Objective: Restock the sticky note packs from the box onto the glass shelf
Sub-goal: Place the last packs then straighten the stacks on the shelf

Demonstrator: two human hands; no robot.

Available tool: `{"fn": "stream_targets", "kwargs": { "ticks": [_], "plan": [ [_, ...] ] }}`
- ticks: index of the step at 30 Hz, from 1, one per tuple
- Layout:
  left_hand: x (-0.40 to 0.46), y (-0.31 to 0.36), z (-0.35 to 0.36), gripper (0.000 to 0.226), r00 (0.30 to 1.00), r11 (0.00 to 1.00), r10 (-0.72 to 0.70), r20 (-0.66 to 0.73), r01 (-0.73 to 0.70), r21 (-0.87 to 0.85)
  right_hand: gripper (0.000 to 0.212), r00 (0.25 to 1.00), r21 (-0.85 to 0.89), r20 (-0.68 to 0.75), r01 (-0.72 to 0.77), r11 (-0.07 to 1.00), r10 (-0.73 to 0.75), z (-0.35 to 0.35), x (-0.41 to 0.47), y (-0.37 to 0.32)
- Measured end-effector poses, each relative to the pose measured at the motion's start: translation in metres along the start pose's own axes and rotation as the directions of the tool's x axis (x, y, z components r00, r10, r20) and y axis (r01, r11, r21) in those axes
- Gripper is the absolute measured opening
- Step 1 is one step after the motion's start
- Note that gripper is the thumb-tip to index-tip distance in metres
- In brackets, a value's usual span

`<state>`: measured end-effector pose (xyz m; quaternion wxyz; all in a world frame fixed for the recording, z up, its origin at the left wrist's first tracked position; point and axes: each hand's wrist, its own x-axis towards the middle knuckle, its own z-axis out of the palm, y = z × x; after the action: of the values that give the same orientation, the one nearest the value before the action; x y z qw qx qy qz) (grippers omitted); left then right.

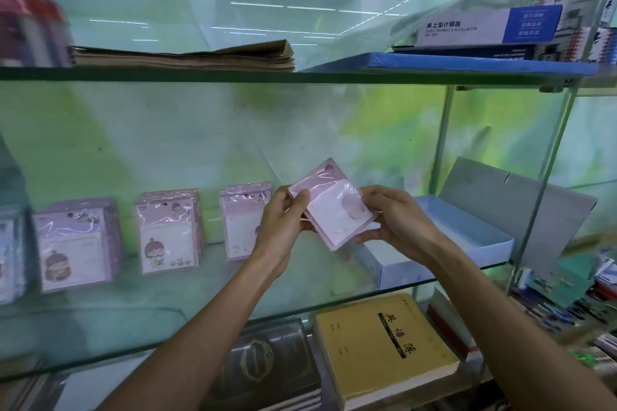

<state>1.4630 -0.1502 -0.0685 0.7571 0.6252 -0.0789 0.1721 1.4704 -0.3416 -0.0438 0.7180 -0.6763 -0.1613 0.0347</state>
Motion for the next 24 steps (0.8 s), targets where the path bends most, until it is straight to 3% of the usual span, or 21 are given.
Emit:
{"fn": "stream_targets", "kwargs": {
  "ticks": [5, 10, 19, 24],
  "plan": [
    [-0.009, 0.011, -0.043, 0.018, 0.988, 0.998, 0.042, -0.151, -0.035, 0.051, 0.020, 0.996, -0.147, 0.090, 0.026, 0.989, -0.013, 0.033, 0.000, 0.006],
    [-0.020, 0.020, -0.095, 0.018, 0.976, 0.997, 0.062, -0.209, -0.050, 0.064, 0.021, 0.990, -0.171, 0.125, 0.082, 0.982, -0.061, 0.074, 0.003, 0.006],
    [-0.035, 0.038, -0.140, 0.020, 0.968, 0.986, 0.120, -0.220, -0.090, 0.140, 0.020, 0.988, -0.221, 0.136, 0.107, 0.969, -0.078, 0.132, 0.004, 0.006],
    [-0.039, 0.043, -0.144, 0.025, 0.965, 0.978, 0.162, -0.207, -0.129, 0.161, 0.017, 0.961, -0.386, 0.274, 0.146, 0.911, -0.039, 0.145, 0.004, 0.008]
  ]
}}
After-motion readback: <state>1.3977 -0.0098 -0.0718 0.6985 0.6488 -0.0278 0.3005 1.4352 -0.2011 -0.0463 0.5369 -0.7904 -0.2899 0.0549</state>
